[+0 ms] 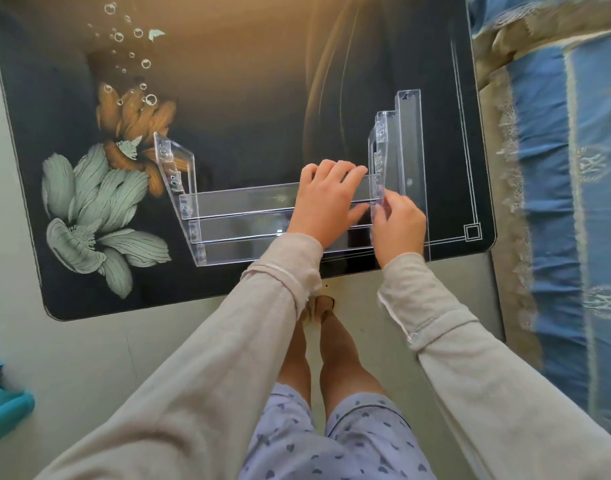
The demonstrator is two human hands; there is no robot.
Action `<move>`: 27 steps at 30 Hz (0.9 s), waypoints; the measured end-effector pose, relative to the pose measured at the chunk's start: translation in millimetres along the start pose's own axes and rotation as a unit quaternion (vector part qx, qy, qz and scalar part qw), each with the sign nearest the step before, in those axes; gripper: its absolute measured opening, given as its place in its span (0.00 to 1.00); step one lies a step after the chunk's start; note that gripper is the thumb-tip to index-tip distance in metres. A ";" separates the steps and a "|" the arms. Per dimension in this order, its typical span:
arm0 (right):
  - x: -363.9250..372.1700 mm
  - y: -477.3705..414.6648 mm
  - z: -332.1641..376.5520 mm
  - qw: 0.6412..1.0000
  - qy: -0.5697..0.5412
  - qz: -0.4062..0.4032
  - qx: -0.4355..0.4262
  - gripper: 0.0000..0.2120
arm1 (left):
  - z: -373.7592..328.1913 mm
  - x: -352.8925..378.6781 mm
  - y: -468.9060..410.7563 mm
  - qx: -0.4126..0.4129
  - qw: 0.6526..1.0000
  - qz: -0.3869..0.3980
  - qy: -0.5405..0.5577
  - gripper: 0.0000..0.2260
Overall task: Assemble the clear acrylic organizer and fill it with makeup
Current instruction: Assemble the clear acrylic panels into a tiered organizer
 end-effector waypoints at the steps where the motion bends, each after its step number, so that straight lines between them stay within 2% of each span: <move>1: 0.5 -0.5 0.0 1.000 0.010 0.003 -0.006 0.13 | -0.2 2.2 -1.1 -0.001 1.000 0.000 0.004 0.21; 7: 0.6 -2.1 2.5 0.999 0.036 0.012 -0.022 0.13 | -0.6 2.7 -1.5 -0.004 1.000 -0.016 0.015 0.19; 27: 2.1 -1.4 1.9 0.999 0.028 0.027 -0.020 0.13 | 1.0 12.2 -5.0 -0.017 0.999 0.036 0.028 0.19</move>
Point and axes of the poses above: each hand's wrist, its own y-axis away from the middle knuckle, its own x-axis out of the palm, z = x × y, the point moved 10 cm from there along -y, towards the middle knuckle, and after that the axes turned 10 degrees about -x, right-handed, at the moved point
